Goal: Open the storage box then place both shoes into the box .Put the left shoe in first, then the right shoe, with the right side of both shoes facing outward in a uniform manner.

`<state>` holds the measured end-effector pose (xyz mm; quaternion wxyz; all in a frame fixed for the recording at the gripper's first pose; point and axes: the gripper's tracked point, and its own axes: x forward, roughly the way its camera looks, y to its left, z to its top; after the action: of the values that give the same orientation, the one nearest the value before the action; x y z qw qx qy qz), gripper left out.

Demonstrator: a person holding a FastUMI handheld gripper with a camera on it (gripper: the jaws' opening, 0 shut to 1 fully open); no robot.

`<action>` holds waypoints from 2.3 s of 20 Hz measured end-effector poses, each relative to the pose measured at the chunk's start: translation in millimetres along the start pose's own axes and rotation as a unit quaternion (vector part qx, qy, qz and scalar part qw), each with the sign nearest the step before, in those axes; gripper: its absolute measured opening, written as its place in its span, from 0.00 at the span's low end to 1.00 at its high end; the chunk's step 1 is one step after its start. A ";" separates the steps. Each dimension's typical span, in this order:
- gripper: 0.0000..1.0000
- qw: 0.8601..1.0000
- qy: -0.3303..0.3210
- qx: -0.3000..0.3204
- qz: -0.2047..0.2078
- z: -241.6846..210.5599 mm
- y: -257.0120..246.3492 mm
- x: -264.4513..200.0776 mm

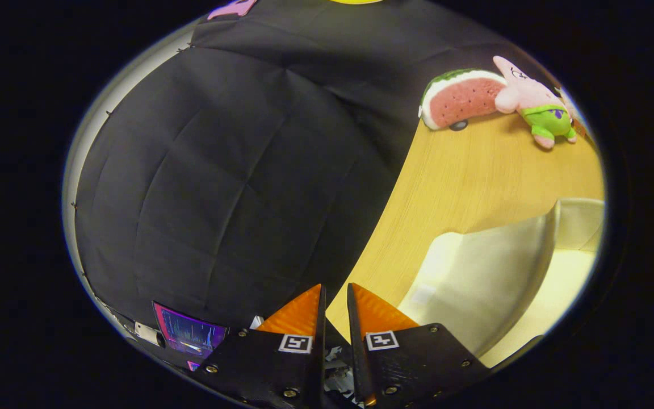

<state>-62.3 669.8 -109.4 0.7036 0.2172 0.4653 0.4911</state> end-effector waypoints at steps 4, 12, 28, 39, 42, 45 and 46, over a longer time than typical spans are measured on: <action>0.20 0.999 -0.052 -0.001 -0.016 22.8 -8.6 -71.7; 0.20 0.988 -0.120 -0.019 -0.091 33.8 -74.8 -210.4; 0.35 0.953 -0.103 -0.019 -0.285 -61.2 -235.1 -367.8; 0.35 0.936 -0.019 0.047 -0.347 -138.5 -317.2 -373.5; 0.35 0.933 -0.001 0.057 -0.356 -146.2 -335.3 -363.6; 0.35 0.925 0.016 0.059 -0.375 -150.7 -350.9 -360.9; 0.35 0.921 0.029 0.058 -0.383 -154.9 -356.0 -360.0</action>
<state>-53.1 174.1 -295.2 0.8105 0.0489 0.5609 0.1619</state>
